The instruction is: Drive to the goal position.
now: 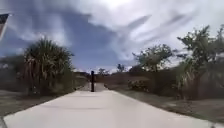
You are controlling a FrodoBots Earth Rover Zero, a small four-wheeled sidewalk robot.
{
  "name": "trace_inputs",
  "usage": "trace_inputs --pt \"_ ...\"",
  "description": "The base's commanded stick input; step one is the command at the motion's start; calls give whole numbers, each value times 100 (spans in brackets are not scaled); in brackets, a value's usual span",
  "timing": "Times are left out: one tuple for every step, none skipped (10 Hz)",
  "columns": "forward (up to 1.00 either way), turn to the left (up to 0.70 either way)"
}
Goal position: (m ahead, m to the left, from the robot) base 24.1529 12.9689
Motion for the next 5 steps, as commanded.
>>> trace_inputs --pt "85 0" --pt "85 0" --pt "85 0" --pt "85 0" --pt "85 0"
